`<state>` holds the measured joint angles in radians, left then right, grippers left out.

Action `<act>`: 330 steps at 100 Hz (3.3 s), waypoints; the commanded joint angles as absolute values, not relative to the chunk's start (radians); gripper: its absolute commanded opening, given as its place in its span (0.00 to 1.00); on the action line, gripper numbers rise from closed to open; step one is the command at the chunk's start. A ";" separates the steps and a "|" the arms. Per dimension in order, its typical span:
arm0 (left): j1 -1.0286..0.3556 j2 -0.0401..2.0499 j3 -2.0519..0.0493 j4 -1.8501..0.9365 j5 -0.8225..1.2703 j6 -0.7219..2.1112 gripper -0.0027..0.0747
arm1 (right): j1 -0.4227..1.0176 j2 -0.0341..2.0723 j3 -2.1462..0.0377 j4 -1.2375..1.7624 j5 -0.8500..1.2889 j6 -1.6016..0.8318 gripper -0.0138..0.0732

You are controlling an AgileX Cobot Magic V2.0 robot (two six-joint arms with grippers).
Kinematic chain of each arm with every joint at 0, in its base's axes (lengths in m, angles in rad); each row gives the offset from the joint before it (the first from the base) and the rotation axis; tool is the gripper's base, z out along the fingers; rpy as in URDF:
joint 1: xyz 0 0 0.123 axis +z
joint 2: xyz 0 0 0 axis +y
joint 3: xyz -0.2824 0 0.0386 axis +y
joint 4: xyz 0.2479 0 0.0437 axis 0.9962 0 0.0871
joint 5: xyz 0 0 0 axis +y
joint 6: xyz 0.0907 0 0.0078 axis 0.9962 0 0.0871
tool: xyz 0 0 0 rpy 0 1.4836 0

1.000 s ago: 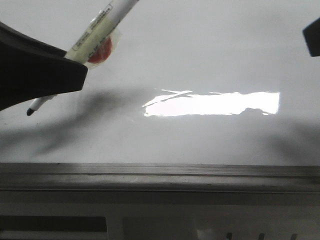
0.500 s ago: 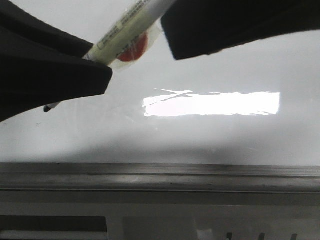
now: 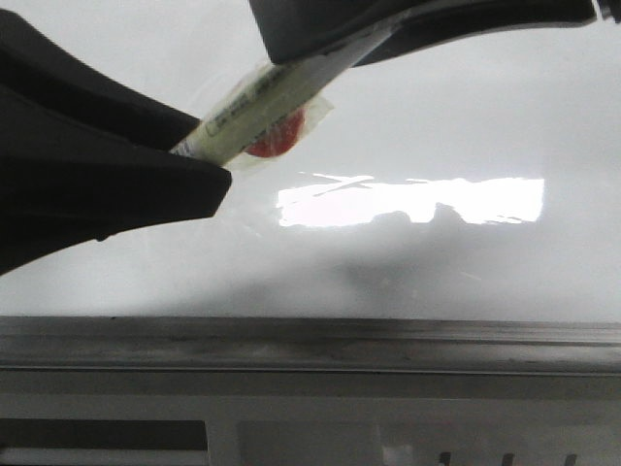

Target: Write number 6 on whiteboard

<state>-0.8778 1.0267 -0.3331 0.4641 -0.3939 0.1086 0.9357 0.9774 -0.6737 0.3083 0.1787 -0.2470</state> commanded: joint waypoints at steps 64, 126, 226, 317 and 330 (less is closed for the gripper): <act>-0.887 1.028 -0.366 0.450 -0.488 0.108 0.01 | 0.938 1.000 -0.709 0.350 0.137 -0.255 0.39; -0.878 0.921 -0.366 0.333 -0.507 0.108 0.46 | 0.936 0.998 -0.709 0.350 0.139 -0.255 0.08; -0.619 0.604 -0.366 0.160 -0.321 0.108 0.45 | 0.680 1.179 -0.930 0.401 0.261 -0.247 0.08; -0.619 0.604 -0.366 0.171 -0.321 0.108 0.45 | 0.749 1.188 -0.935 0.418 0.329 -0.258 0.09; -0.656 0.610 -0.364 0.280 -0.319 0.102 0.45 | 0.785 1.146 -0.936 0.418 0.333 -0.258 0.09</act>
